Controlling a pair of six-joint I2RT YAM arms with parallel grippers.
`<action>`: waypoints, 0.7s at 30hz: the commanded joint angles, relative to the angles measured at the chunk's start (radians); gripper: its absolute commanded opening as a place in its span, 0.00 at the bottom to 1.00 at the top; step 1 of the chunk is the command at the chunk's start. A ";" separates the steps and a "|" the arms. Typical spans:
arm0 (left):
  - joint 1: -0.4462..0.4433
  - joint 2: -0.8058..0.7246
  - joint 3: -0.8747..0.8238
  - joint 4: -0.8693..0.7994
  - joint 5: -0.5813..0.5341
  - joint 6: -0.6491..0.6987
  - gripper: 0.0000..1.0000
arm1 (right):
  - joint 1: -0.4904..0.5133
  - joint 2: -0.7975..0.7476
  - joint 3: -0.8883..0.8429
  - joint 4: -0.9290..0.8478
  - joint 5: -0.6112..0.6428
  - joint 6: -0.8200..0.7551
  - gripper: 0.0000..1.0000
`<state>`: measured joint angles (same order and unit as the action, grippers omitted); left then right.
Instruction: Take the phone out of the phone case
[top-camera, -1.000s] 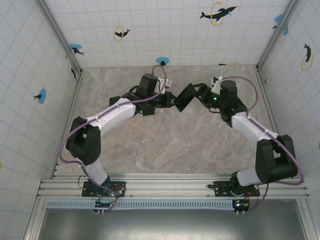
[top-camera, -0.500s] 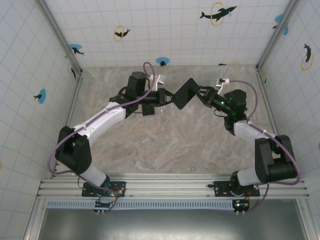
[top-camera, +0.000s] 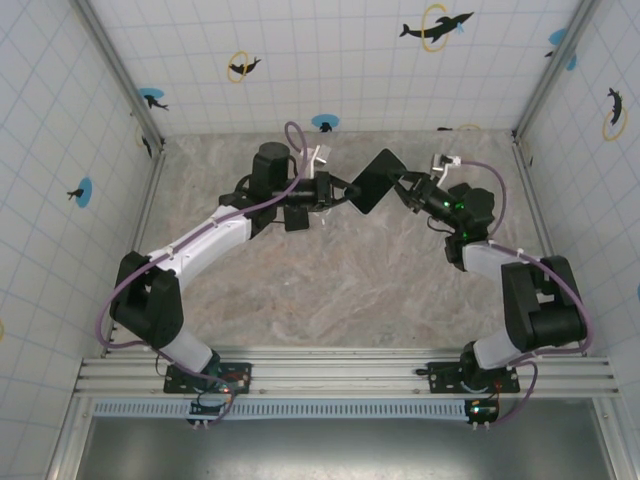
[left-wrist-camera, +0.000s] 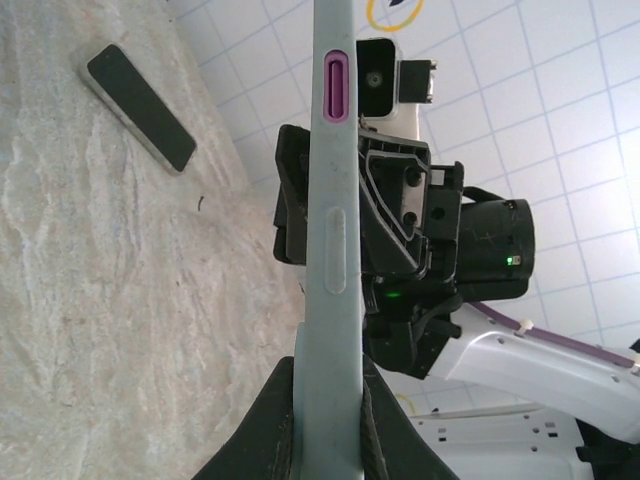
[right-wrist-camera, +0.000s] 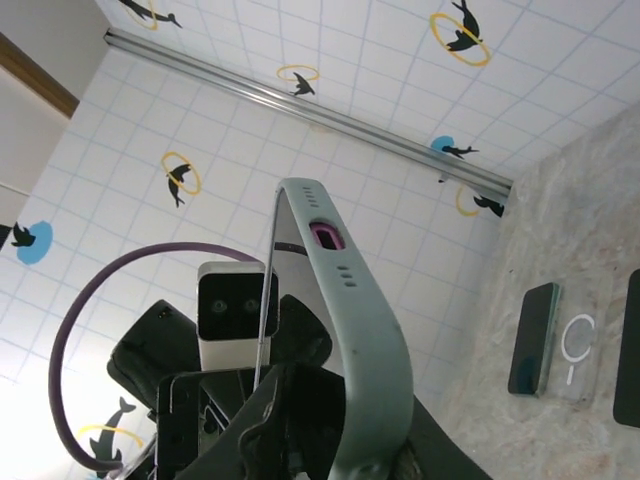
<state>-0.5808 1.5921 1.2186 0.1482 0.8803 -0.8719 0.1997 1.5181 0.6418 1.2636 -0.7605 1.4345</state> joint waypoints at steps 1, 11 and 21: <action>0.001 -0.030 -0.005 0.078 0.054 -0.023 0.04 | 0.009 0.020 -0.007 0.152 0.007 0.052 0.18; -0.002 -0.037 -0.059 0.254 -0.062 -0.117 0.49 | 0.044 0.018 -0.027 0.197 0.159 0.079 0.06; -0.091 -0.098 -0.310 0.616 -0.609 -0.434 0.51 | 0.204 -0.059 -0.093 0.145 0.667 0.010 0.05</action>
<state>-0.6315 1.5394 0.9539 0.5709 0.5121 -1.1744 0.3714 1.5276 0.5720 1.3628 -0.3305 1.4834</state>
